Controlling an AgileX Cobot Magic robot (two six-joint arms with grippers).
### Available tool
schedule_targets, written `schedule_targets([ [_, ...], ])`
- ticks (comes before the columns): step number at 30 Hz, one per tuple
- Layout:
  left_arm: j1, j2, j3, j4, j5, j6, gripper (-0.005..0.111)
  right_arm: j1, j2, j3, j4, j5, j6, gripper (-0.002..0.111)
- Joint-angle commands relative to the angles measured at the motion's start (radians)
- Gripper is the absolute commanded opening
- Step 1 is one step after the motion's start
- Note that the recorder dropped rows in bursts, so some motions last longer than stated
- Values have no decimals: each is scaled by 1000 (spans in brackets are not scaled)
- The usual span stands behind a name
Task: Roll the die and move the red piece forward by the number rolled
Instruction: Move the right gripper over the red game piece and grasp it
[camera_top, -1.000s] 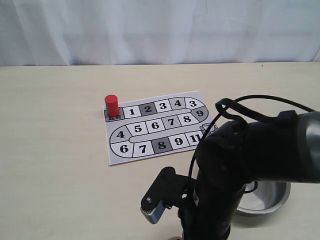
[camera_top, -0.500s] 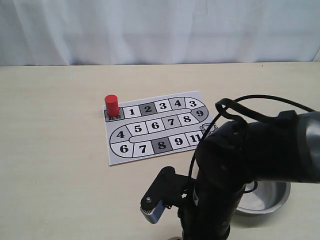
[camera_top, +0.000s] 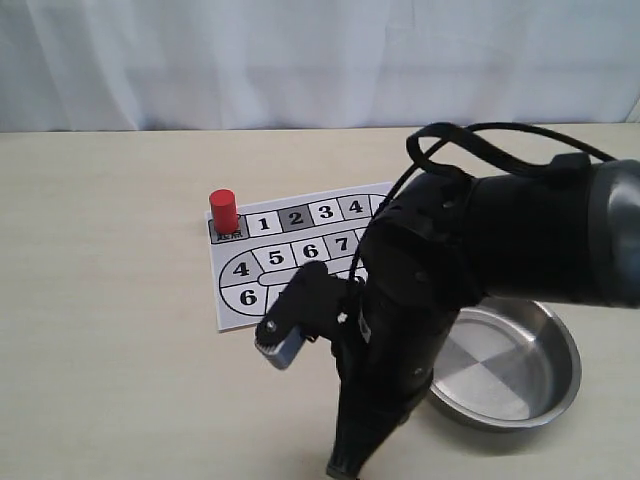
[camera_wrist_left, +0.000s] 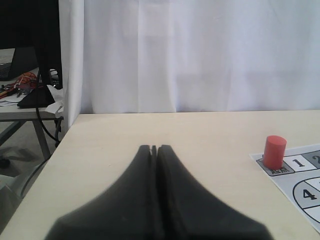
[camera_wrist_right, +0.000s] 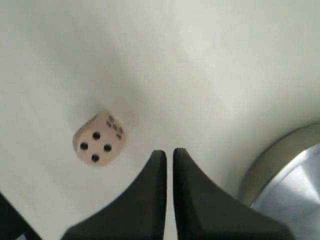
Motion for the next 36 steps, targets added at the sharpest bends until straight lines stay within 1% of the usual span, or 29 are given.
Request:
schedule_targets([
  [1,0,-1,-5,-2,-12,-2,0,-2,-8,-31,-54,-182,69,4],
  [3,0,-1,-5,-2,-12,-2,0,-4,-8,-31,-59,-297,143,4],
  [4,0,-1,-5,-2,-12,-2,0,-9,-8,-31,-61,-410,210,4],
  [5,0,-1,-5,-2,-12,-2,0,-13,-8,-31,-59,-453,240,4],
  [9,0,-1,-5,-2,-12,-2,0,-48,28,-31,-61,-682,276,4],
  [10,0,-1,-5,-2,-12,-2,0,-67,53,-31,-61,-779,286,4],
  [14,0,-1,-5,-2,-12,-2,0,-93,135,-34,-27,-913,299,4],
  [16,0,-1,-5,-2,-12,-2,0,-124,177,-83,111,-849,337,4],
  [17,0,-1,-5,-2,-12,-2,0,-152,201,-138,130,-753,337,4],
  [19,0,-1,-5,-2,-12,-2,0,-184,225,-204,130,-645,337,4],
  [21,0,-1,-5,-2,-12,-2,0,-215,248,-265,131,-559,337,5],
  [22,0,-1,-5,-2,-12,-2,0,-227,258,-292,143,-537,337,8],
  [24,0,-1,-5,-2,-12,-2,0,-238,272,-331,149,-517,337,15],
  [26,0,-1,-5,-2,-12,-2,0,-246,289,-374,149,-517,309,31],
  [29,0,-1,-5,-2,-12,-2,0,-246,324,-437,149,-521,266,60],
  [31,0,-1,-5,-2,-12,-2,0,-246,352,-485,149,-521,263,73],
  [33,0,-1,-5,-2,-12,-2,0,-246,379,-525,149,-521,263,75],
  [36,0,-1,-5,-2,-12,-2,0,-246,426,-598,149,-509,263,69],
])
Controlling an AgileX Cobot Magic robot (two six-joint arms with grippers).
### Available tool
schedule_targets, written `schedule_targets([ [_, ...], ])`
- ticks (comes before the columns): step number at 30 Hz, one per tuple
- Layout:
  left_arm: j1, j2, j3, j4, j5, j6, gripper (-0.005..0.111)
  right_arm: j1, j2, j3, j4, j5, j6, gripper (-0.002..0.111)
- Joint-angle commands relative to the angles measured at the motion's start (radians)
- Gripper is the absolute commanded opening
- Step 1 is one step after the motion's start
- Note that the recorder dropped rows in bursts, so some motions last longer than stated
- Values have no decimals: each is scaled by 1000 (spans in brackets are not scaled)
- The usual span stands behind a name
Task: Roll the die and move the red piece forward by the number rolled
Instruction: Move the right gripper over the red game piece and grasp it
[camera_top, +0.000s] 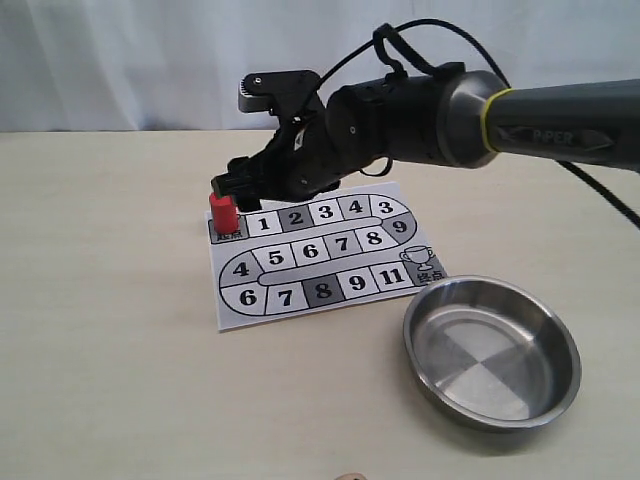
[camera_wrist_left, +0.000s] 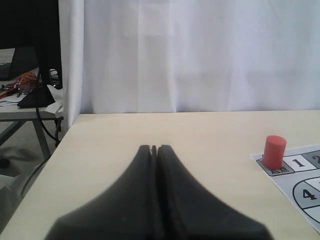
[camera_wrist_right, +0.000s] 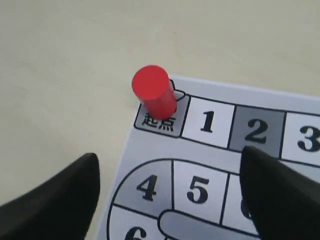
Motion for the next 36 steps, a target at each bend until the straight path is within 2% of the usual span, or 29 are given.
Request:
schedule_targets([
  [1,0,-1,-5,-2,-12,-2,0,-5,63,-109,9,29,-11,65],
  [4,0,-1,-5,-2,-12,-2,0,-5,117,-214,34,111,-11,56],
  [8,0,-1,-5,-2,-12,-2,0,-5,195,-355,34,199,-11,56],
  [14,0,-1,-5,-2,-12,-2,0,-8,289,-499,31,208,-39,65],
  [23,0,-1,-5,-2,-12,-2,0,12,374,-511,49,32,-41,65],
  [36,0,-1,-5,-2,-12,-2,0,20,443,-511,46,-32,-41,65],
])
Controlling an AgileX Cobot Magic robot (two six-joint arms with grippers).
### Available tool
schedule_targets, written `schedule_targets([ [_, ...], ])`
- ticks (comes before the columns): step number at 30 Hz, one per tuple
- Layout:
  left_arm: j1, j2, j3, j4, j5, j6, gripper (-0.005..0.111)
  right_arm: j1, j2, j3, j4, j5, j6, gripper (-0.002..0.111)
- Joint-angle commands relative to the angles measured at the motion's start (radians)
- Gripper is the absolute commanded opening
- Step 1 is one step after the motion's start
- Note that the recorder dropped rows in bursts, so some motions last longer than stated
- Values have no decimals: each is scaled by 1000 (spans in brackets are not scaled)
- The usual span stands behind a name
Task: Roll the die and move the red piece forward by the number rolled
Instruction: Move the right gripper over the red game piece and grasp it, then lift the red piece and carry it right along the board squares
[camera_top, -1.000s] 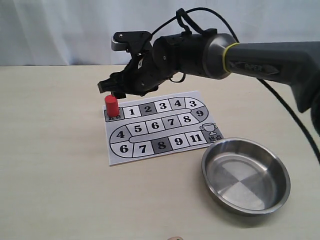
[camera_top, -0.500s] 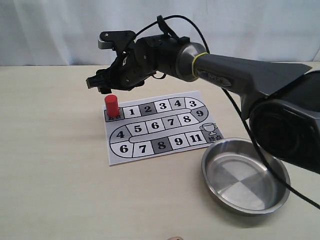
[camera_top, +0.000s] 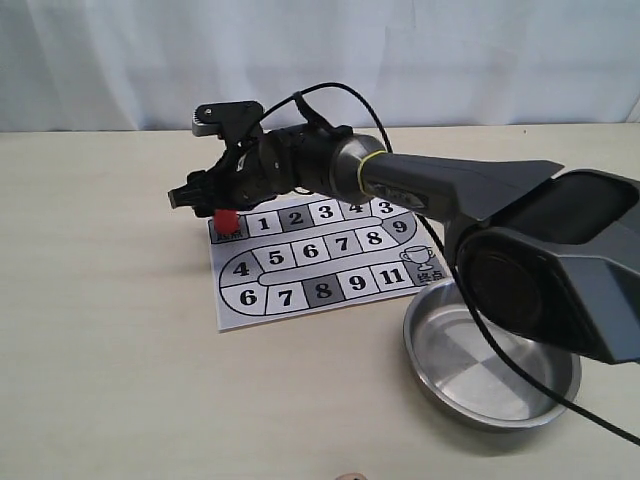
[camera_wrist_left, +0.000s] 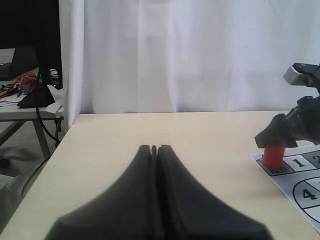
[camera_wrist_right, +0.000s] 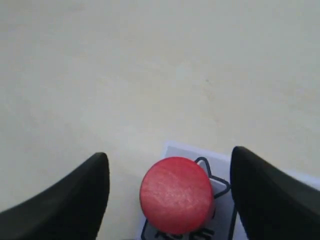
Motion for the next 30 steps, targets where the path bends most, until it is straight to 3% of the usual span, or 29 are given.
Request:
schedule_targets([
  [1,0,-1,-5,-2,-12,-2,0,3,11,-5,1,-31,-9,65],
  [7,0,-1,-5,-2,-12,-2,0,3,21,-5,1,-34,-10,65],
  [9,0,-1,-5,-2,-12,-2,0,3,21,-5,1,-36,-11,59],
  [18,0,-1,-5,-2,-12,-2,0,1,-1,-14,-69,-15,-15,4],
  [30,0,-1,-5,-2,-12,-2,0,-58,-61,-14,-109,119,-15,4],
])
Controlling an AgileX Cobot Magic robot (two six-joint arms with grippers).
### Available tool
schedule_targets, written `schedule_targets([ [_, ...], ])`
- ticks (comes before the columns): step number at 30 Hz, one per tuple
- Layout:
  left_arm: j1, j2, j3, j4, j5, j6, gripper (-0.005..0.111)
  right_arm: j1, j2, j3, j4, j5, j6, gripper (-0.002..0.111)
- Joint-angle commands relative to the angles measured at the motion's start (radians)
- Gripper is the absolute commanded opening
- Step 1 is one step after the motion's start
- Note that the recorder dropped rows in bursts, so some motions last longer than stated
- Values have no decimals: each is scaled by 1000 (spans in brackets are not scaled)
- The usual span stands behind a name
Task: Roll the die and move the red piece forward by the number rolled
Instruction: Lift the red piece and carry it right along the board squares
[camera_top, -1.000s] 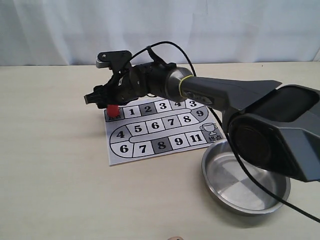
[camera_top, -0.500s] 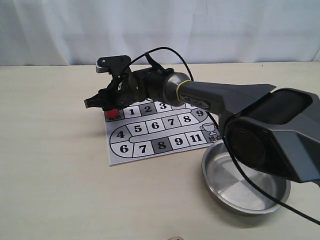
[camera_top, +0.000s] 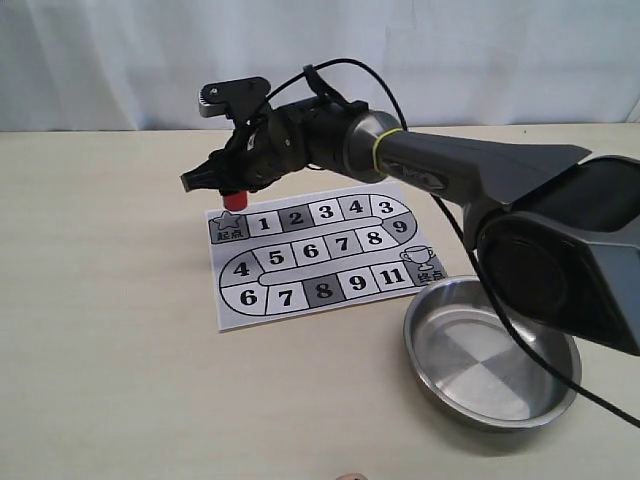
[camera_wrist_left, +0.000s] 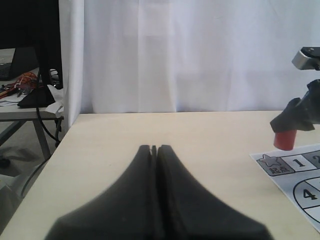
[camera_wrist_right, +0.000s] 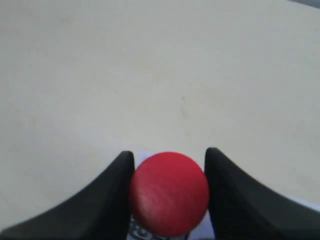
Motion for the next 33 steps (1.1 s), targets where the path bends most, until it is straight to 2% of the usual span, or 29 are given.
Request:
schedule_targets([
  [1,0,-1,-5,-2,-12,-2,0,-37,-13,-4,-18,74,-9,4],
  [14,0,-1,-5,-2,-12,-2,0,-44,63,-4,20,113,-9,4],
  [21,0,-1,-5,-2,-12,-2,0,-59,6,-4,8,103,-9,4],
  [33,0,-1,-5,-2,-14,-2,0,-91,-11,-4,-93,157,-19,4],
])
